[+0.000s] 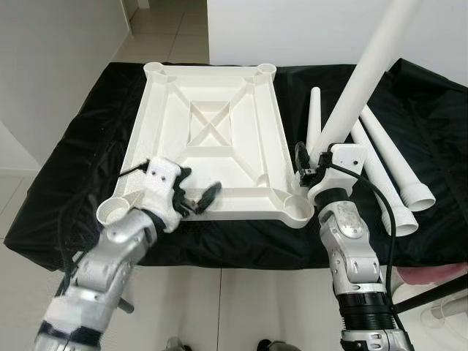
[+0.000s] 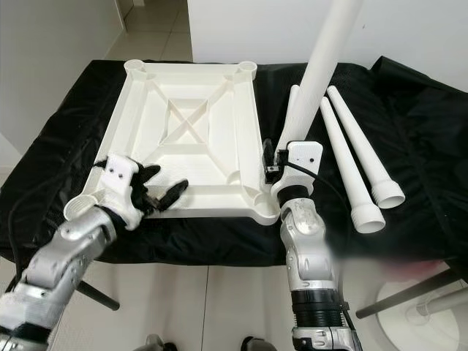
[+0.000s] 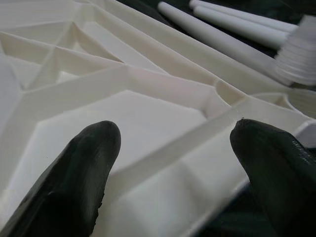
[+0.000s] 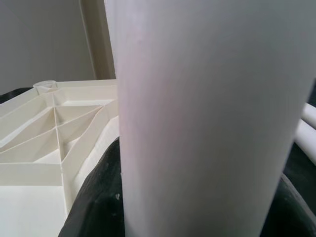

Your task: Building children table

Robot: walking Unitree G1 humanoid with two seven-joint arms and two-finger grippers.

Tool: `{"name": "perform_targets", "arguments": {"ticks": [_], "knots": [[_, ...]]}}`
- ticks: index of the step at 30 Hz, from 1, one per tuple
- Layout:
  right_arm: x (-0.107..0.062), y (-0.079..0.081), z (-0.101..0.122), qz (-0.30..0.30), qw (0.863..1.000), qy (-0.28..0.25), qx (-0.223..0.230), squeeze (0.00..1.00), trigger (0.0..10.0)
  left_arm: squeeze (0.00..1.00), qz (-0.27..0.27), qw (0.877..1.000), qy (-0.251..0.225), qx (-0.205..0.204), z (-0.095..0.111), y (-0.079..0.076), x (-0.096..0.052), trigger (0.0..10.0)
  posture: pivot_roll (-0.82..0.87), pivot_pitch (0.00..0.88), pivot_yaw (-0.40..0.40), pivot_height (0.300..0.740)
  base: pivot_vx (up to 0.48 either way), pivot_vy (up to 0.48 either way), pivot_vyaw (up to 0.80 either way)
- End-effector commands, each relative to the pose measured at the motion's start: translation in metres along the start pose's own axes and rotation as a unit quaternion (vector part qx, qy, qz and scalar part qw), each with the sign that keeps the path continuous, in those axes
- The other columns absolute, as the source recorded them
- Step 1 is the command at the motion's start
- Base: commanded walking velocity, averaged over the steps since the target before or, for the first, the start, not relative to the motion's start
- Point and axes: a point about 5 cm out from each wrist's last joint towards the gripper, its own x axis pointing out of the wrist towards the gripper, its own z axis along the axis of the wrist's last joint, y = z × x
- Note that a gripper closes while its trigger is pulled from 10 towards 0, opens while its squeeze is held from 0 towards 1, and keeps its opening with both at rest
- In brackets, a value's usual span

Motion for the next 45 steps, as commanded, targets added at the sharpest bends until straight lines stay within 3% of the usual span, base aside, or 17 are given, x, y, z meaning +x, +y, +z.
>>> {"name": "perform_targets", "arguments": {"ticks": [1, 6, 12, 15, 19, 32, 45], "knots": [[-0.003, 0.002, -0.007, 0.011, 1.0, 0.012, 0.009, 0.0, 10.0, 0.0, -0.126, 0.992, -0.002, 0.022, 0.003, -0.015, -0.004, 10.0, -0.03, 0.124, 0.053, 0.74, 0.0, 0.0, 0.0], [-0.008, 0.007, -0.01, 0.031, 0.999, 0.011, 0.011, 0.0, 10.0, 0.0, -0.164, 0.985, 0.001, 0.046, 0.004, -0.032, -0.007, 10.0, -0.02, 0.125, 0.04, 0.74, 0.0, 0.0, 0.0], [-0.013, 0.011, -0.013, 0.063, 0.998, 0.005, -0.014, 0.0, 10.0, 0.0, -0.165, 0.986, -0.009, 0.034, 0.007, -0.047, 0.0, 10.0, -0.02, 0.125, 0.027, 0.74, 0.0, 0.0, 0.0], [-0.017, 0.011, -0.016, 0.075, 0.997, 0.008, -0.022, 0.0, 10.0, 0.0, -0.151, 0.988, -0.011, 0.018, 0.008, -0.048, 0.002, 10.0, -0.02, 0.122, 0.023, 0.74, 0.0, 0.0, 0.0], [-0.021, 0.008, -0.021, 0.083, 0.996, 0.014, -0.028, 0.0, 10.0, 0.0, -0.142, 0.989, -0.011, 0.026, 0.009, -0.045, 0.001, 10.0, -0.01, 0.12, 0.012, 0.74, 0.0, 0.0, 0.0], [-0.034, 0.006, -0.034, 0.132, 0.989, 0.011, -0.068, 0.0, 10.0, 0.0, -0.222, 0.974, 0.003, 0.053, 0.007, -0.064, 0.007, 10.0, 0.0, 0.096, -0.013, 0.74, 0.0, 0.0, 0.0], [-0.046, -0.005, -0.049, 0.138, 0.986, 0.013, -0.089, 0.0, 10.0, 0.0, -0.233, 0.972, 0.002, 0.045, 0.009, -0.071, 0.01, 10.0, 0.01, 0.112, -0.006, 0.74, 0.0, 0.0, 0.0]]}}
